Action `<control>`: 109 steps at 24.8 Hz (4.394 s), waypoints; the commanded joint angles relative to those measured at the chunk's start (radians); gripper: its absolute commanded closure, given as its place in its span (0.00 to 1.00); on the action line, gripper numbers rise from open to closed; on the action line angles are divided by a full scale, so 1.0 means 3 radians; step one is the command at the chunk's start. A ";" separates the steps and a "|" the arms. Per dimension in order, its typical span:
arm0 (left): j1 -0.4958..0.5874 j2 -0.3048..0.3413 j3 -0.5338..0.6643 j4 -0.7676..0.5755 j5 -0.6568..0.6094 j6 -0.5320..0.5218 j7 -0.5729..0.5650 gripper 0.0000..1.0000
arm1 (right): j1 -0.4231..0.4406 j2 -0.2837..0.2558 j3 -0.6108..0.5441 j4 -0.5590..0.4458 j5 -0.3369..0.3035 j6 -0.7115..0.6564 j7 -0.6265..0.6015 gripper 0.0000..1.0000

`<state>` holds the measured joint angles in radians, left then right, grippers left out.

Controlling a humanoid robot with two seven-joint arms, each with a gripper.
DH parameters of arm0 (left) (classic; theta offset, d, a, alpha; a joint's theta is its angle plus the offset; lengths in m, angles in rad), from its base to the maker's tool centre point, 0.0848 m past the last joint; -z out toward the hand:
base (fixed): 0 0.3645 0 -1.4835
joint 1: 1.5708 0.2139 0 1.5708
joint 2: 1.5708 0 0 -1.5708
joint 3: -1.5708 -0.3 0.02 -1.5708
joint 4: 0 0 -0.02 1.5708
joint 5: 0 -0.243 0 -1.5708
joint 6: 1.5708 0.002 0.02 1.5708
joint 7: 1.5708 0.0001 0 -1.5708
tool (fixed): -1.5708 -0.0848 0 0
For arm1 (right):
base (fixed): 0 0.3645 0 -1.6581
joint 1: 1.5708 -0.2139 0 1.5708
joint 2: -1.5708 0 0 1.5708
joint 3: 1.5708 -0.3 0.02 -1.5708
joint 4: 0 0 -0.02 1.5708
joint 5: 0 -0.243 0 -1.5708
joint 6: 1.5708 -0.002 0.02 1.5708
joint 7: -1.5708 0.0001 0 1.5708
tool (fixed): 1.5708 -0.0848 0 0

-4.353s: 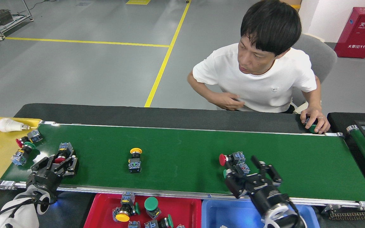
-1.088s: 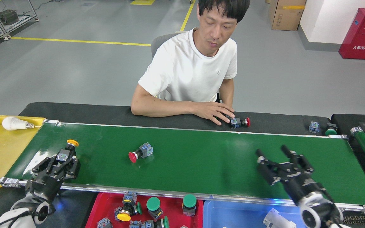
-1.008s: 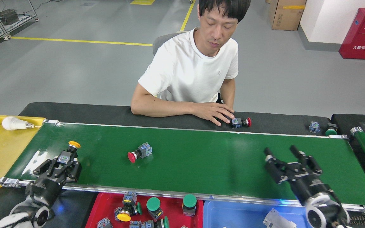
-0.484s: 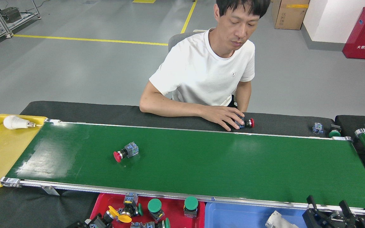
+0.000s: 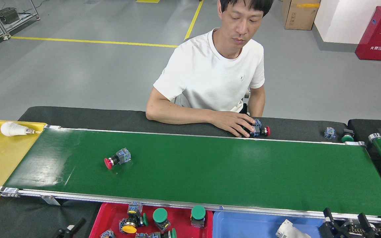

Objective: Pick switch part from conveyor to tray

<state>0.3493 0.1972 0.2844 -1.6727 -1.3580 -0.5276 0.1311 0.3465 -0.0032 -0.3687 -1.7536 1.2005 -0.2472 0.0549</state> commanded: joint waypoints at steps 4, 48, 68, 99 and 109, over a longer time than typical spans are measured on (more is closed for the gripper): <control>-0.0556 -0.0033 0.0356 0.0539 0.0109 0.0041 -0.0340 0.00 | 0.0006 -0.0010 -0.0019 -0.0050 -0.0008 -0.0071 -0.0030 0.02; -0.2136 0.0401 -0.0923 0.1996 -0.0121 0.0373 0.0243 0.96 | 0.0001 -0.0010 0.0017 -0.0035 -0.0008 -0.0224 -0.0014 0.02; 0.0104 -0.0003 -0.0708 -0.0253 -0.1016 -0.0210 0.0729 0.17 | -0.0040 -0.0015 0.0012 -0.0025 -0.0008 -0.0214 -0.0004 0.02; -0.0525 -0.0601 -0.0079 0.0156 -0.0525 0.0787 -0.0110 0.00 | -0.0122 -0.0608 0.0483 0.0026 -0.0249 0.0129 0.0027 0.01; -0.0438 -0.0499 -0.0565 0.0023 -0.0520 0.1022 -0.0084 0.00 | -0.0097 -0.0480 0.0201 -0.0045 -0.0249 0.0113 0.0027 0.01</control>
<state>0.2200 0.0443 0.1164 -1.6475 -1.5133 -0.2291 0.0956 0.3200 -0.1487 -0.2972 -1.7517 1.1281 -0.2084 0.0721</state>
